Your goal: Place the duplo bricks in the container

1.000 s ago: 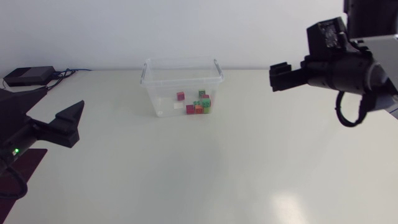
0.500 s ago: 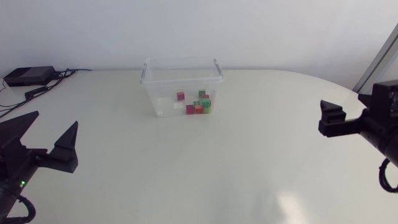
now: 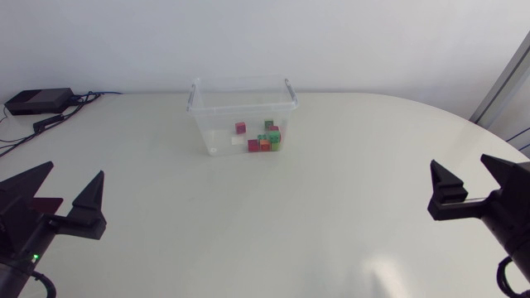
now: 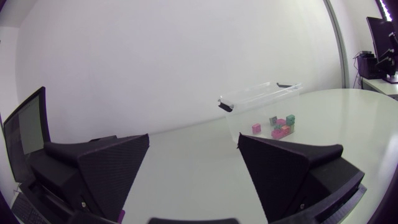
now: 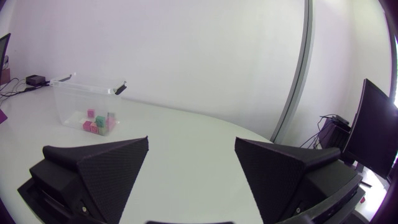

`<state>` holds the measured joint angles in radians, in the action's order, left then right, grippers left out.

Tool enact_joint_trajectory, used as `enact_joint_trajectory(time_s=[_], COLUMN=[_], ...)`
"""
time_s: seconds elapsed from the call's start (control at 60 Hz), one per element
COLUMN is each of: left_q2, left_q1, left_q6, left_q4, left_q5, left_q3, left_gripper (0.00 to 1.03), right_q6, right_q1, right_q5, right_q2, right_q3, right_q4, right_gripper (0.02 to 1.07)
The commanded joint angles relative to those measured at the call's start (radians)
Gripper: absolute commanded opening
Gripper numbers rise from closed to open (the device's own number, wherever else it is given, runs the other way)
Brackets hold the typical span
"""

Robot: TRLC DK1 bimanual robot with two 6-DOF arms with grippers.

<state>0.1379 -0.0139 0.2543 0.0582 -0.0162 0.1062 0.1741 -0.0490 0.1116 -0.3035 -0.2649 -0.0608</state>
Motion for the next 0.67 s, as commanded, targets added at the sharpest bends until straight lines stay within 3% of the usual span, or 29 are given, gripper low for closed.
enact_joint_trajectory(time_s=[0.0, 0.45, 0.65], left_q2=[-0.024, -0.133, -0.138], left_q1=[0.009, 0.014, 0.014], left_q6=[-0.060, -0.246, -0.254], left_q4=[-0.006, -0.056, -0.058], left_q5=[0.004, 0.016, 0.016], left_q3=[-0.037, -0.103, -0.106], left_gripper=[1.00, 1.00, 1.00], right_q6=[-0.046, -0.169, -0.174], right_q1=[0.011, 0.048, 0.049], right_q5=[-0.016, -0.108, -0.112], right_q2=[0.048, 0.293, 0.303], right_q3=[0.054, 0.256, 0.265], right_q4=[0.024, 0.059, 0.061], right_gripper=[1.02, 1.02, 1.02])
